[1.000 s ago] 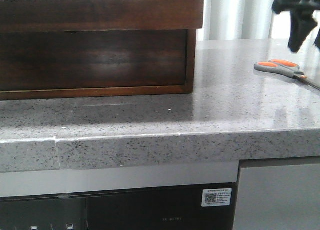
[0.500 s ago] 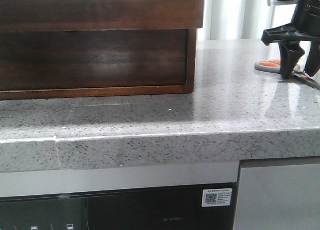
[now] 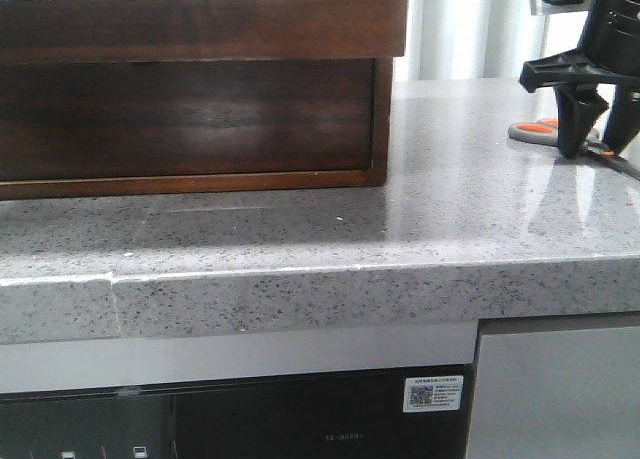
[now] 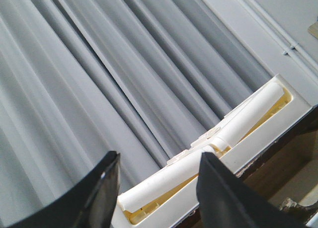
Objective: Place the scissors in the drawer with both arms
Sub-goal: 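Close the right gripper on the scissors near the pivot and lift, then carry the scissors into the open drawer and open the right gripper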
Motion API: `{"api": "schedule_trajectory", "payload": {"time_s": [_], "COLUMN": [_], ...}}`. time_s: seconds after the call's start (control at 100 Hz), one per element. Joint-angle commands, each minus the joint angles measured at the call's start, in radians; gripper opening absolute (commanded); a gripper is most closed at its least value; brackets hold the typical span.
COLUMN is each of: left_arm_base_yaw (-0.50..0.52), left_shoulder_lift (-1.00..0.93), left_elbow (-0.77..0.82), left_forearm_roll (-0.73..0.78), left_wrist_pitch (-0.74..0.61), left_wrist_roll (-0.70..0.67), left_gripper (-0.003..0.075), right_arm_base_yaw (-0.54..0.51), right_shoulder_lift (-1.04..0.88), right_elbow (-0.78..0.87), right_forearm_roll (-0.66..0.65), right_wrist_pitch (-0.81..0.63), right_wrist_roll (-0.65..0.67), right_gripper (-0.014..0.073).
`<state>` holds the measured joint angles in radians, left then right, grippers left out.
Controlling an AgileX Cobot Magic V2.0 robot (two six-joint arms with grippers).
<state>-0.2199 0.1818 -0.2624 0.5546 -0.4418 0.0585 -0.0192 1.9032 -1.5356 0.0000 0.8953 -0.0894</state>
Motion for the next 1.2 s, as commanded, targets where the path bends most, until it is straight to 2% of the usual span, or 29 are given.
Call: {"api": "schedule_trajectory", "payload": {"time_s": [0.0,0.18,0.42,0.71,0.81,0.92,1.19], "left_arm_base_yaw": [-0.008,-0.008,-0.008,-0.008,-0.008,-0.008,-0.008], "left_shoulder_lift": [0.012,0.012,0.012,0.012,0.012,0.012,0.012], "left_elbow": [-0.030,-0.030,-0.030,-0.030,-0.030,-0.030,-0.030], "left_forearm_roll": [-0.027,-0.027,-0.027,-0.027,-0.029,-0.031,-0.031], "left_wrist_pitch": [-0.053,-0.053,-0.053,-0.053,-0.053,-0.053,-0.053], "left_wrist_roll": [-0.013,-0.013,-0.013,-0.013,-0.013,-0.013,-0.015], "left_gripper": [0.0334,0.0334,0.0334,0.0334,0.0334,0.0334,0.0334], "right_arm_base_yaw": [0.002,0.002,0.002,0.029,0.091,0.189,0.516], "right_shoulder_lift": [-0.020,-0.023,-0.140,-0.412,-0.486,-0.523,-0.511], "right_elbow": [-0.022,-0.031,-0.032,-0.139,-0.200,-0.252,-0.301], "right_forearm_roll": [-0.016,-0.016,0.035,0.386,0.463,0.473,0.473], "right_wrist_pitch": [0.010,0.032,-0.007,-0.026,-0.018,-0.022,-0.057], "right_wrist_roll": [-0.013,-0.013,-0.029,-0.368,-0.465,-0.512,-0.695], "right_gripper": [0.0169,-0.0071,-0.0072,-0.0072,-0.0074,-0.0074,-0.0074]}}
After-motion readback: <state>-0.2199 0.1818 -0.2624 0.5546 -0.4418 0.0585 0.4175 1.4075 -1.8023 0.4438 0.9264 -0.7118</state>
